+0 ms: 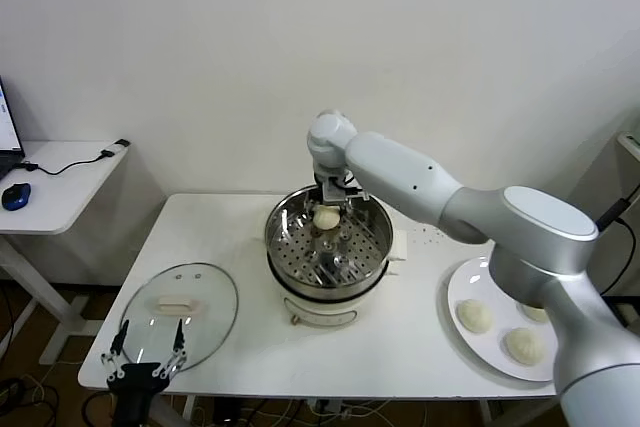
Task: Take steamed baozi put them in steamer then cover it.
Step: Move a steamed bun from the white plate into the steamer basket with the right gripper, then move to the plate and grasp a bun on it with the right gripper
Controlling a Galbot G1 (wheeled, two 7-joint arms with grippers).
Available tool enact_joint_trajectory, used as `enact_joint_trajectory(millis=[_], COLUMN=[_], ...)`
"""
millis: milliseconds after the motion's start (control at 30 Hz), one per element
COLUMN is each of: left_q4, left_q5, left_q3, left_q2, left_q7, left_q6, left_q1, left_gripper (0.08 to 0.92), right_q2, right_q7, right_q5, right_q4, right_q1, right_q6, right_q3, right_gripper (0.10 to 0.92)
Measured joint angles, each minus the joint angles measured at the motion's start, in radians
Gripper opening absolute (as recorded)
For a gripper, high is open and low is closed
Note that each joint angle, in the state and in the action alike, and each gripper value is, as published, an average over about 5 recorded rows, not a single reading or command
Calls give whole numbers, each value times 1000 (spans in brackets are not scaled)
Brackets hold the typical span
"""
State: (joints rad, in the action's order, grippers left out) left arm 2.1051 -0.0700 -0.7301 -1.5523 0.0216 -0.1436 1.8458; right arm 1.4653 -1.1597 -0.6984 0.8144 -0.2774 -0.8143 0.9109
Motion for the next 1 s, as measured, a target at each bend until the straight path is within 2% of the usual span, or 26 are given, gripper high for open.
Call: enact_joint_trajectory(millis=[100, 300, 600, 800, 1000], left_q4=[-3, -6, -5, 3, 12], left_q5=[0, -1, -4, -9, -14], left_q3=[2, 2, 3, 6, 11], left_q2=[0, 0, 0, 0, -1], left_q7=[0, 2, 3, 4, 4], left_q6=[0, 0, 0, 3, 4], left_q1=[-1, 0, 3, 2, 5], left_gripper=[823, 823, 823, 823, 823], right_q2=[5, 7, -27, -103, -234], right_q7=[1, -3, -29, -42, -25], right_q5=[-10, -5, 73, 211, 454], right_q4=[-12, -20, 14, 73, 152], right_q1=[8, 12, -38, -124, -246], right_q6=[0, 5, 18, 55, 181], right_q3=[-6, -12, -10, 30, 148], right_gripper=[689, 809, 823, 823, 823])
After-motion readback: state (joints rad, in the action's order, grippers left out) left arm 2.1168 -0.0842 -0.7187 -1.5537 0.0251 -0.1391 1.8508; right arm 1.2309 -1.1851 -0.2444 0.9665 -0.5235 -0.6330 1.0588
